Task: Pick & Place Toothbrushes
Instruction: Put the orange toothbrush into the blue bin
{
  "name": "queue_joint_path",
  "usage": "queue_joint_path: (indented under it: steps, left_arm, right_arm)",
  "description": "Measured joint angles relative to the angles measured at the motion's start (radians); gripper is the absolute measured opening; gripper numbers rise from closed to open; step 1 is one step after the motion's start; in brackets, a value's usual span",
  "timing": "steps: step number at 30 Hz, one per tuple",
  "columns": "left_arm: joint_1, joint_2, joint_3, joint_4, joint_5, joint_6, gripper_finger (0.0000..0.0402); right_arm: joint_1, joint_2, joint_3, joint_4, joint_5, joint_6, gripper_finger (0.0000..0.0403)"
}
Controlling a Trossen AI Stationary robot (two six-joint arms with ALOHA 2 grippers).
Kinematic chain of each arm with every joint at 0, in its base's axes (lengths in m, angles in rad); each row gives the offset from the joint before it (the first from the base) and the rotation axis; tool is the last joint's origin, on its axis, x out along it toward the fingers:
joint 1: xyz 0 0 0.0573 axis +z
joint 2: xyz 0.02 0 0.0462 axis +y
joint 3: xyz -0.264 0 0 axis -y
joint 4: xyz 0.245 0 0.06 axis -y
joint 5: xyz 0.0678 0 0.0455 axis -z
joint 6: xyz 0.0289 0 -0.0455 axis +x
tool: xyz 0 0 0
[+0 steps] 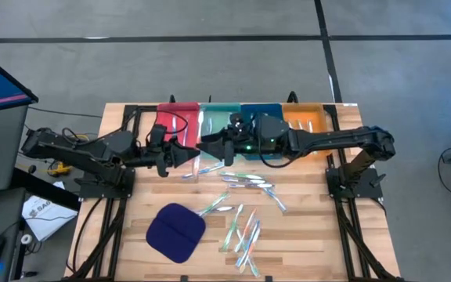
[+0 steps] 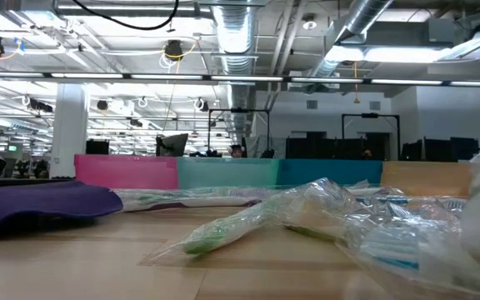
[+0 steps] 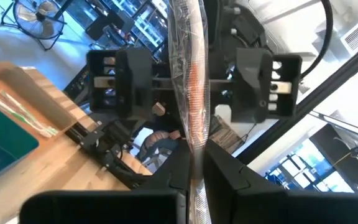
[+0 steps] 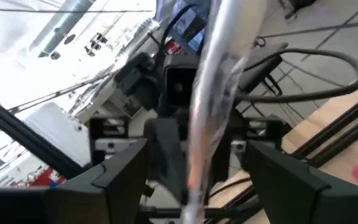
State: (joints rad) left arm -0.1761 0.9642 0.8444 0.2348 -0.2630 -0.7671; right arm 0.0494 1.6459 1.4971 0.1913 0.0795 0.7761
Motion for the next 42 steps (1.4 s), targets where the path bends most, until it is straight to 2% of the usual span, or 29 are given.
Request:
queue_joint_path:
  steps: [18, 22, 29, 33, 38, 42]
  left_arm:
    - [0.011, 0.011, 0.000, 0.004, -0.004, 0.002, 0.0012]
    - [0.011, 0.011, 0.000, 0.006, -0.008, 0.003, 0.0012]
    - [0.011, 0.011, 0.000, 0.009, -0.006, 0.003, 0.0012]
    - [0.011, 0.011, 0.000, 0.014, -0.002, 0.003, 0.0012]
    - [0.011, 0.011, 0.000, 0.014, -0.002, 0.003, 0.0021]
    - [0.011, 0.011, 0.000, 0.012, 0.001, 0.003, 0.0071]
  right_arm:
    - [0.001, 0.010, 0.000, 0.035, 0.000, 0.018, 0.0252]
    - [0.001, 0.010, 0.000, 0.036, 0.000, 0.018, 0.0207]
    - [0.001, 0.010, 0.000, 0.033, 0.000, 0.002, 0.0076]
    - [0.001, 0.010, 0.000, 0.031, 0.000, -0.015, 0.0018]
    - [0.001, 0.010, 0.000, 0.031, 0.004, -0.017, 0.0020]
    - [0.001, 0.010, 0.000, 0.030, 0.003, -0.017, 0.0009]
